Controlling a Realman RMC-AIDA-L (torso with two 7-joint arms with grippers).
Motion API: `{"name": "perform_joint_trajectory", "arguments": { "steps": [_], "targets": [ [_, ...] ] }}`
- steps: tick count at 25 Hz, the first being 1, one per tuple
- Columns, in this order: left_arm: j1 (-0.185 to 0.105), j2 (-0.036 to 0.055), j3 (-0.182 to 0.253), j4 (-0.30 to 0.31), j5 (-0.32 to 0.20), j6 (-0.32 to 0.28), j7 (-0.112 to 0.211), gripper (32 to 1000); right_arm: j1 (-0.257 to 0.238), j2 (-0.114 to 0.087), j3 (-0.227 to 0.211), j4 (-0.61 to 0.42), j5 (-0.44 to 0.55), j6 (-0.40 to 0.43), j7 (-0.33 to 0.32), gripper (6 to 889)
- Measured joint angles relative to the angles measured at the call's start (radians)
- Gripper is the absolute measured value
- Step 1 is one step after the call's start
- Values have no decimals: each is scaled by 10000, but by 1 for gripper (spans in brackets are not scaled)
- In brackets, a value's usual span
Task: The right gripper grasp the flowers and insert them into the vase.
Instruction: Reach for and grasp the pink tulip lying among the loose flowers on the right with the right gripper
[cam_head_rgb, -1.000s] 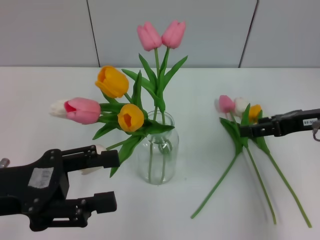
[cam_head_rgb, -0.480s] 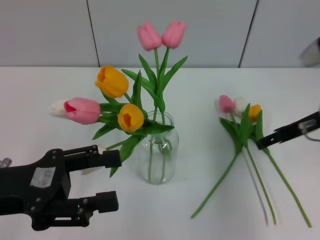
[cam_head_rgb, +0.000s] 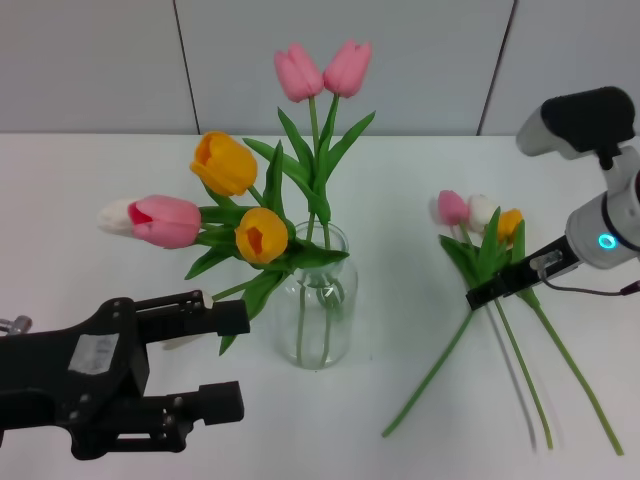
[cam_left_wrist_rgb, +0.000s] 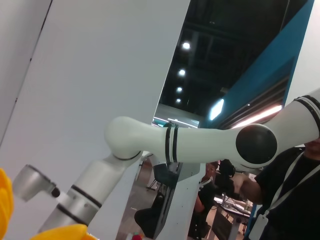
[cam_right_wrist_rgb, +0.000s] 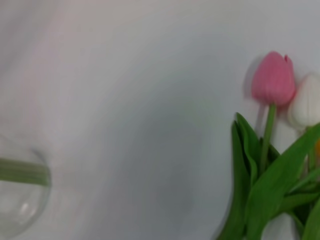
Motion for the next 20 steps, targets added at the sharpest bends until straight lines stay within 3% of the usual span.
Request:
{"name": "perform_joint_trajectory", "arguments": {
  "steps": [4, 20],
  "targets": [
    [-14, -45, -26, 0, 18, 0, 3, 803, 50, 1, -745, 394, -5, 509, 552, 815],
    [-207, -63, 1, -224, 27, 1, 39, 803, 166, 42, -814, 1465, 7, 2251, 716, 806]
  ]
}}
